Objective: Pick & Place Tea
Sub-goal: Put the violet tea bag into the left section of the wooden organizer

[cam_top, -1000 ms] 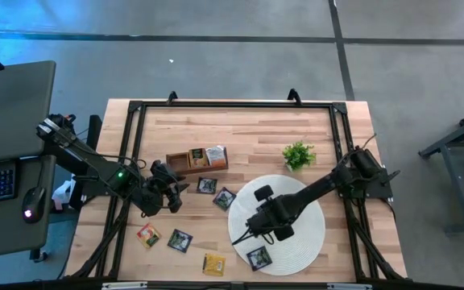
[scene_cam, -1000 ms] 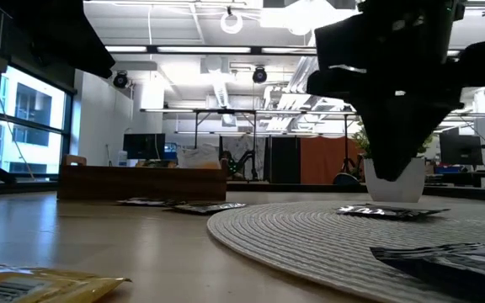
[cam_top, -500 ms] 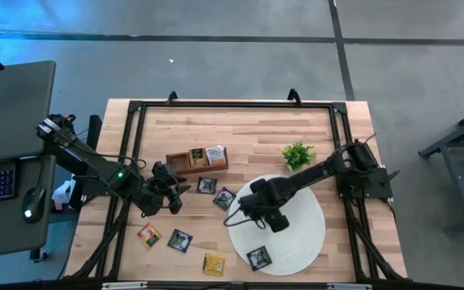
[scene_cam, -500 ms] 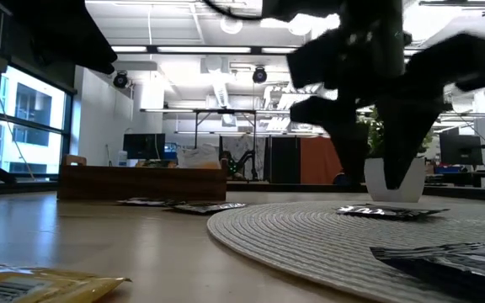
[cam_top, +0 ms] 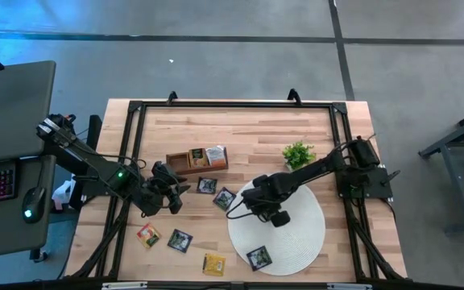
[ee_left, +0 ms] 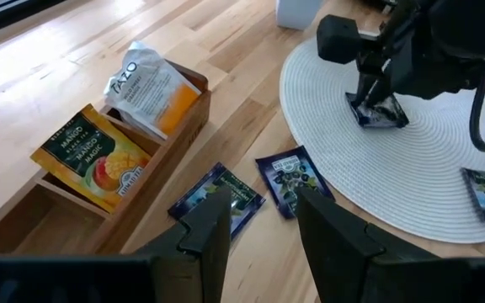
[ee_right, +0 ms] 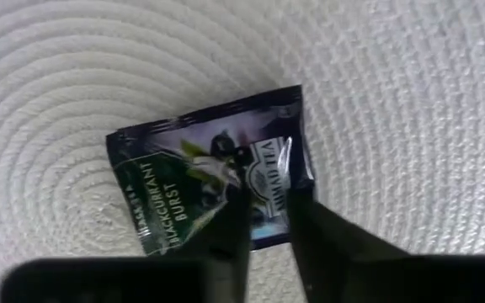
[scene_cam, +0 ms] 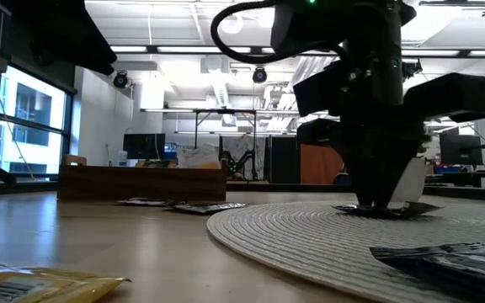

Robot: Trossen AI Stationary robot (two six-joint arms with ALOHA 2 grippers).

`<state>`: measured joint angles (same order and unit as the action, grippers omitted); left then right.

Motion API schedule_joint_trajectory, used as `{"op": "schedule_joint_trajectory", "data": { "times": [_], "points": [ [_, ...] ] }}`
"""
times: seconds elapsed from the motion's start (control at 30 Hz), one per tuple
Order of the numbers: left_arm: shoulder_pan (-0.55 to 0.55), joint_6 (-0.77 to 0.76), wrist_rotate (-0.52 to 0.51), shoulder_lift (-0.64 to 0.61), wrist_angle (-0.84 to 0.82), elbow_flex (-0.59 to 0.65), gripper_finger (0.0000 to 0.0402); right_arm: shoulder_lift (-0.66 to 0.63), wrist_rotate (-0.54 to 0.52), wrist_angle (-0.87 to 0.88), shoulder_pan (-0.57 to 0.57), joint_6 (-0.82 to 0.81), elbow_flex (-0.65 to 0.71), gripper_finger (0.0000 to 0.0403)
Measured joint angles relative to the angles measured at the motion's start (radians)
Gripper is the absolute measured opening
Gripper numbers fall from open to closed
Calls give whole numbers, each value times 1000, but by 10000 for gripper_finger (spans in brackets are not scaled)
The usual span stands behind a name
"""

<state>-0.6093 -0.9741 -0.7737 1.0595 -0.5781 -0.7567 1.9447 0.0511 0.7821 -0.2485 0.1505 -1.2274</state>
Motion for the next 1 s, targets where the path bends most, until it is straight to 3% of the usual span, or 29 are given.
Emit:
{"op": "schedule_joint_trajectory", "data": {
  "times": [0.1, 0.53, 0.7, 0.9, 1.0],
  "points": [
    [0, 0, -3, 0, 1, 0, 135, 4, 4, 19, 3, -1, -33, 9],
    [0, 0, 24, 0, 0, 0, 135, 9, 2, 6, 5, -19, -145, 4],
    [0, 5, 63, 19, 2, 0, 135, 9, 6, 28, -4, -58, -144, 34],
    [1, 4, 58, 62, 45, 0, 135, 7, 47, 41, -17, -278, -134, 103],
    [1, 77, 59, 100, 127, 0, 135, 7, 61, 46, -23, -404, -108, 138]
  ]
}}
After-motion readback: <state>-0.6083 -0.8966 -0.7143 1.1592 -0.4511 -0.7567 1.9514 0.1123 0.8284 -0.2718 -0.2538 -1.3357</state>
